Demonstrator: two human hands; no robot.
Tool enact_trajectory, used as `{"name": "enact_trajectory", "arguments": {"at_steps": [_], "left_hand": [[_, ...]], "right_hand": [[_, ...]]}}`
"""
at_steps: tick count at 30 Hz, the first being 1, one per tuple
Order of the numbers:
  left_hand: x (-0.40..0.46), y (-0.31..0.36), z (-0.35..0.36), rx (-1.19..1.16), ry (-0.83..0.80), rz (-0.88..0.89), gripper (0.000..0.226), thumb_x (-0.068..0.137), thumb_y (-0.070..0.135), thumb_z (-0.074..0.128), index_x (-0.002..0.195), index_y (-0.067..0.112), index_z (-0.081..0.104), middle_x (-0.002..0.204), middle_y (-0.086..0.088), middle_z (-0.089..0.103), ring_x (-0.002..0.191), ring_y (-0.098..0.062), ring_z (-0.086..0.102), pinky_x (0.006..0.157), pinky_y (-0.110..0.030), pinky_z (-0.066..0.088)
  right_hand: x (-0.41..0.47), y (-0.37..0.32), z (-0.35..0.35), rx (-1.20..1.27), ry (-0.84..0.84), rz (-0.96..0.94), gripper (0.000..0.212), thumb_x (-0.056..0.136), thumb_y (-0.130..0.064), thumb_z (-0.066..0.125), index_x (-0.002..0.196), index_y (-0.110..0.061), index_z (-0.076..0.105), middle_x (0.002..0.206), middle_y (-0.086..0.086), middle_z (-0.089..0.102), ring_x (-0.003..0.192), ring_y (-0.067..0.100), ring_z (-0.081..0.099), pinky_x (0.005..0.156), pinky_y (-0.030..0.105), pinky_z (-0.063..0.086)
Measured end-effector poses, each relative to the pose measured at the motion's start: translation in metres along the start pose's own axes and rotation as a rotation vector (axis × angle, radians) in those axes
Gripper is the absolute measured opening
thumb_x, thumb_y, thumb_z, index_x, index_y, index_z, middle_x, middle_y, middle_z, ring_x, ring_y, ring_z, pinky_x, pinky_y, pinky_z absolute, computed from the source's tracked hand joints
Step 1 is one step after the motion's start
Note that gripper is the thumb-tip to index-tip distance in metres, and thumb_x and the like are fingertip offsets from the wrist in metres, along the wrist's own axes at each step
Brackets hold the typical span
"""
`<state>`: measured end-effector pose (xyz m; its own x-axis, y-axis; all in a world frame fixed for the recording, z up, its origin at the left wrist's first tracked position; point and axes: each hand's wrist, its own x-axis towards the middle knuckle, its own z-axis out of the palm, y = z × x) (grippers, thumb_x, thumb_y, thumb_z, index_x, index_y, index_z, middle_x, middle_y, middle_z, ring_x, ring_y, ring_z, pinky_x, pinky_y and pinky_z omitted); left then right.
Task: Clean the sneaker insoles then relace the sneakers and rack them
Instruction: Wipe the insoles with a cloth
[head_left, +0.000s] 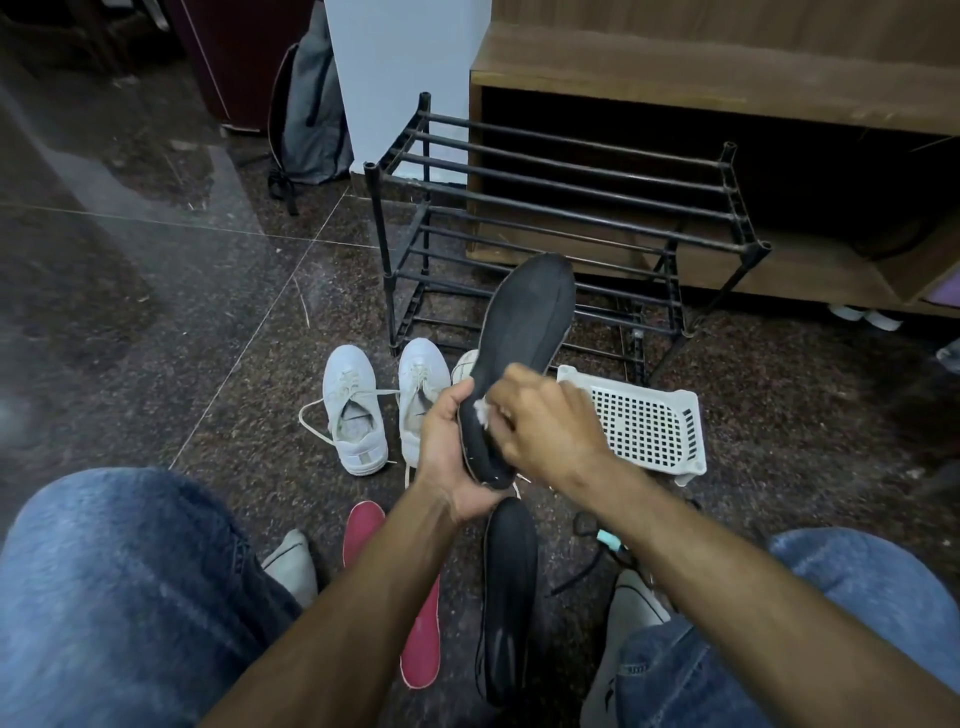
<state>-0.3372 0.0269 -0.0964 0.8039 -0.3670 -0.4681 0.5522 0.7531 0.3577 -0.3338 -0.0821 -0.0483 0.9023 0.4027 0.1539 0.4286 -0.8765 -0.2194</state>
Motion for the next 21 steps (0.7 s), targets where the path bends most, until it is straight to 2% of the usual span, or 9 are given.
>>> {"name": "enact_trajectory", "arguments": {"at_steps": [3, 5, 7, 9, 13, 15, 18, 20, 21], "left_hand": [[0.002, 0.000, 0.000, -0.038, 0.009, 0.026, 0.038, 0.088, 0.039, 0.048, 0.098, 0.011, 0.071, 0.094, -0.009, 0.072, 0.087, -0.023, 0.070, 0.081, -0.031, 0.054], [-0.001, 0.006, 0.001, -0.034, -0.005, 0.022, 0.049, 0.088, 0.041, 0.047, 0.115, 0.005, 0.069, 0.120, -0.018, 0.065, 0.113, -0.028, 0.063, 0.101, -0.036, 0.046], [0.000, 0.009, -0.003, -0.030, 0.006, 0.025, 0.055, 0.090, 0.043, 0.042, 0.113, 0.001, 0.069, 0.129, -0.025, 0.058, 0.124, -0.030, 0.055, 0.112, -0.039, 0.035], [0.001, 0.006, -0.002, -0.016, 0.011, 0.021, 0.055, 0.090, 0.045, 0.041, 0.105, 0.002, 0.073, 0.125, -0.023, 0.062, 0.117, -0.029, 0.060, 0.106, -0.039, 0.041], [0.003, 0.000, 0.000, -0.008, 0.015, 0.034, 0.046, 0.089, 0.041, 0.045, 0.102, 0.008, 0.073, 0.102, -0.011, 0.070, 0.091, -0.025, 0.068, 0.079, -0.034, 0.053], [0.000, 0.005, -0.001, -0.012, 0.023, 0.034, 0.051, 0.090, 0.042, 0.043, 0.111, 0.003, 0.069, 0.113, -0.019, 0.068, 0.102, -0.029, 0.066, 0.084, -0.036, 0.054], [0.002, 0.009, -0.005, -0.032, 0.032, 0.059, 0.055, 0.090, 0.042, 0.040, 0.116, 0.001, 0.067, 0.121, -0.026, 0.063, 0.110, -0.032, 0.062, 0.096, -0.041, 0.048], [0.003, 0.004, -0.004, -0.023, 0.026, 0.036, 0.054, 0.089, 0.042, 0.042, 0.116, 0.003, 0.068, 0.119, -0.022, 0.065, 0.110, -0.030, 0.062, 0.101, -0.040, 0.045], [0.004, 0.002, -0.004, -0.016, 0.022, 0.026, 0.050, 0.089, 0.042, 0.043, 0.113, 0.006, 0.068, 0.112, -0.018, 0.069, 0.103, -0.028, 0.066, 0.095, -0.038, 0.049]], "right_hand": [[0.011, 0.007, -0.002, -0.011, 0.048, 0.039, 0.021, 0.095, -0.027, 0.048, 0.097, -0.014, 0.064, 0.100, 0.005, 0.056, 0.084, 0.037, 0.061, 0.069, 0.041, 0.048], [-0.007, -0.005, 0.000, 0.103, -0.011, -0.071, 0.017, 0.090, -0.021, 0.052, 0.088, -0.012, 0.065, 0.092, 0.005, 0.056, 0.076, 0.036, 0.060, 0.065, 0.043, 0.050], [-0.028, -0.014, 0.001, 0.129, -0.102, -0.142, 0.019, 0.090, -0.023, 0.051, 0.090, -0.013, 0.067, 0.091, 0.003, 0.056, 0.075, 0.034, 0.061, 0.065, 0.044, 0.051], [-0.024, -0.008, 0.000, 0.065, -0.112, -0.108, 0.020, 0.093, -0.024, 0.048, 0.095, -0.014, 0.066, 0.097, 0.003, 0.055, 0.079, 0.035, 0.061, 0.067, 0.042, 0.048], [-0.008, 0.003, -0.005, -0.097, -0.011, -0.041, 0.019, 0.096, -0.022, 0.047, 0.098, -0.011, 0.062, 0.105, 0.006, 0.052, 0.078, 0.038, 0.060, 0.061, 0.039, 0.037], [-0.020, -0.007, -0.006, -0.064, -0.113, -0.141, 0.004, 0.086, -0.014, 0.061, 0.086, -0.011, 0.064, 0.092, 0.006, 0.053, 0.060, 0.034, 0.058, 0.052, 0.038, 0.042], [-0.036, -0.007, -0.004, -0.040, -0.179, -0.251, 0.015, 0.070, -0.015, 0.079, 0.070, -0.016, 0.064, 0.076, 0.002, 0.052, 0.038, 0.026, 0.049, 0.039, 0.027, 0.030], [-0.024, -0.001, -0.007, -0.098, -0.134, -0.217, 0.007, 0.087, -0.019, 0.065, 0.084, -0.012, 0.066, 0.089, 0.006, 0.053, 0.052, 0.032, 0.058, 0.049, 0.033, 0.030], [-0.016, 0.001, -0.009, -0.104, -0.107, -0.155, 0.015, 0.094, -0.021, 0.054, 0.092, -0.011, 0.064, 0.099, 0.006, 0.052, 0.063, 0.035, 0.060, 0.054, 0.037, 0.030]]}}
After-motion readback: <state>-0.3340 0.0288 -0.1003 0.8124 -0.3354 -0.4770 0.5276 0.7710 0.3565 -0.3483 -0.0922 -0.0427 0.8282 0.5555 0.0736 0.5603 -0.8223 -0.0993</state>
